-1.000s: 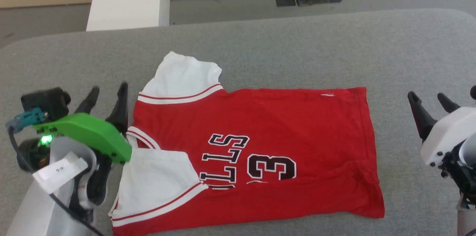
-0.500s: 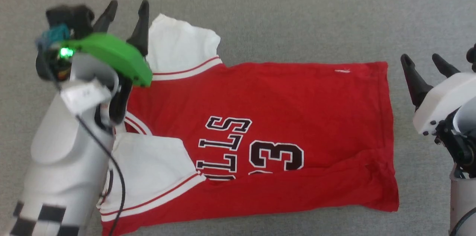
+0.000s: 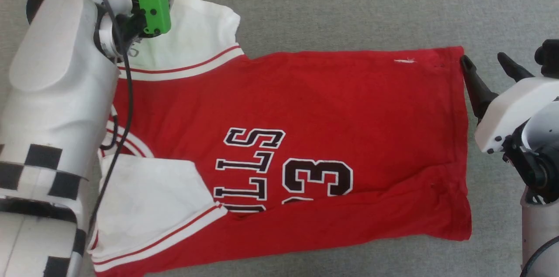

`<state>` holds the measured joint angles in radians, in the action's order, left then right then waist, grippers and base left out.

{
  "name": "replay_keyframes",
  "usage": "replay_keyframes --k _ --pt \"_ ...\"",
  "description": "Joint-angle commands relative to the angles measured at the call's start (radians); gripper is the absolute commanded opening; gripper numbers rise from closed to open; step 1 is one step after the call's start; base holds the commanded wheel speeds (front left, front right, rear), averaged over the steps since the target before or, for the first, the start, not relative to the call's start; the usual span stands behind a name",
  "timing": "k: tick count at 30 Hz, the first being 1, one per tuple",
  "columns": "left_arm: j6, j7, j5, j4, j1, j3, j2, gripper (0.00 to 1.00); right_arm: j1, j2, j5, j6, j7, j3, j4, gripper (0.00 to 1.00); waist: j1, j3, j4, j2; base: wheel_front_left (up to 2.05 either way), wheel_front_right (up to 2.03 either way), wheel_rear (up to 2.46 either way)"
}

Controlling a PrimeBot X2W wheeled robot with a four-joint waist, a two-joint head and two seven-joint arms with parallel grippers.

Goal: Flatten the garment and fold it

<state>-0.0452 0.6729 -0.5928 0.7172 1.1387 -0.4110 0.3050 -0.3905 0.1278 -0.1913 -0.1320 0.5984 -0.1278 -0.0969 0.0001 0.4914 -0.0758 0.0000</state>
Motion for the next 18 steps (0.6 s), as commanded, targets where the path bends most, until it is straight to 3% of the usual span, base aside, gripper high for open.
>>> replay_keyframes --k 1,10,11,12,18 --pt "-0.007 0.045 0.016 0.011 0.02 -0.017 0.021 1.0 -0.02 -0.001 -0.002 0.001 -0.001 0.003 -0.007 1.0 -0.0001 0.022 -0.025 0.0 0.0 0.0 0.0" --pt "-0.063 0.205 0.015 0.022 -0.042 -0.04 0.068 1.0 -0.013 -0.003 -0.007 0.001 -0.002 0.002 -0.045 1.0 -0.0001 0.06 -0.049 0.0 0.0 0.0 0.0" --pt "-0.069 0.208 0.008 0.013 -0.053 -0.036 0.066 0.32 -0.012 -0.004 -0.007 0.001 0.0 0.001 -0.049 1.0 -0.0001 0.064 -0.048 0.0 0.0 0.0 0.0" --pt "-0.071 0.212 0.001 0.006 -0.06 -0.033 0.063 0.0 -0.012 -0.004 -0.007 0.001 0.001 0.0 -0.052 1.0 -0.0001 0.067 -0.047 0.0 0.0 0.0 0.0" --pt "-0.072 0.209 -0.035 -0.051 -0.081 -0.009 0.062 0.0 -0.02 0.002 -0.002 0.001 0.009 0.0 -0.056 1.0 -0.0001 0.066 -0.032 0.0 0.0 0.0 0.0"
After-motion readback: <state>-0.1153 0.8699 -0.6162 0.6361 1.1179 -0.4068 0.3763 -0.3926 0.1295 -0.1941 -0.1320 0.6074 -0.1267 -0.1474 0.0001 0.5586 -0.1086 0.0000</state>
